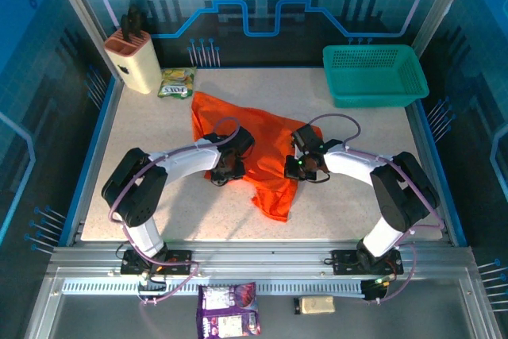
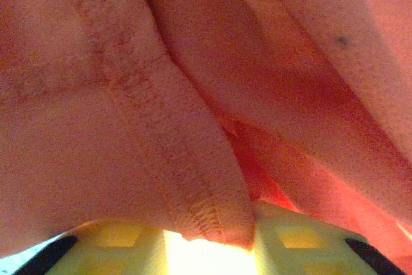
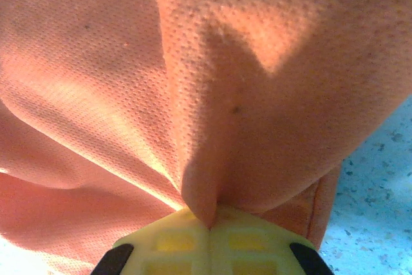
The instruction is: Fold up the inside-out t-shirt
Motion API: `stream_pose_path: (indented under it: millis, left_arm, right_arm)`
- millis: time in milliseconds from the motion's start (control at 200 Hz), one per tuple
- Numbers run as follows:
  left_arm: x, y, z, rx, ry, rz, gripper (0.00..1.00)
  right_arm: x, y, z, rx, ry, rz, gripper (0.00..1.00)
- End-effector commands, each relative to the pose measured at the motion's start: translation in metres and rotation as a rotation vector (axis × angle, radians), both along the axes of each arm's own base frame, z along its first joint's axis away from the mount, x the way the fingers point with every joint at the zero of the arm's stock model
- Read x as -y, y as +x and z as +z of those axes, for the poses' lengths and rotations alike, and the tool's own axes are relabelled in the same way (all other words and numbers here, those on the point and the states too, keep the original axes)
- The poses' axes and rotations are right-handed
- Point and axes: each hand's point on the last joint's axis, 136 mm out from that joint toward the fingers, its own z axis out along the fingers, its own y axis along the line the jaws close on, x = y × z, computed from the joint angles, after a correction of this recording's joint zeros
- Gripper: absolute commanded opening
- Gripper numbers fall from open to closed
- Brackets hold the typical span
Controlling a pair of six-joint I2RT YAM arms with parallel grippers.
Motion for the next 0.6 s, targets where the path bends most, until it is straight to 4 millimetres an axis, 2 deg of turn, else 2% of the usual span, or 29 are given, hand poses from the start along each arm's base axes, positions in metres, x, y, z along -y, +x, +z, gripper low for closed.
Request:
stream_pose_path:
  millis: [0, 145, 275, 350, 450, 595]
  left_arm:
    - [-0.008, 0.009, 0.016, 0.051, 0.028, 0.004, 0.23]
    - [-0.019, 0.013, 0.039, 0.123, 0.048, 0.001, 0.1]
    - [-0.033, 0.015, 0.064, 0.189, 0.066, 0.003, 0.06]
    - [-0.038, 0.02, 0.089, 0.274, 0.05, -0.006, 0.05]
    - [-0.047, 0.027, 0.135, 0.417, 0.015, -0.021, 0.02]
    - [-0.072, 0.029, 0.203, 0.623, -0.017, -0.025, 0.0]
  right_arm:
    - [0.003, -0.006, 0.007, 0.002, -0.004, -0.006, 0.0]
    - [0.009, -0.003, 0.014, 0.016, -0.012, -0.014, 0.0]
    - [0.023, 0.006, 0.033, 0.054, -0.011, -0.035, 0.0]
    - [0.035, 0.013, 0.055, 0.092, 0.005, -0.052, 0.0]
    - [0.059, 0.023, 0.09, 0.156, 0.002, -0.079, 0.0]
    - [0.096, 0.037, 0.162, 0.298, 0.026, -0.143, 0.0]
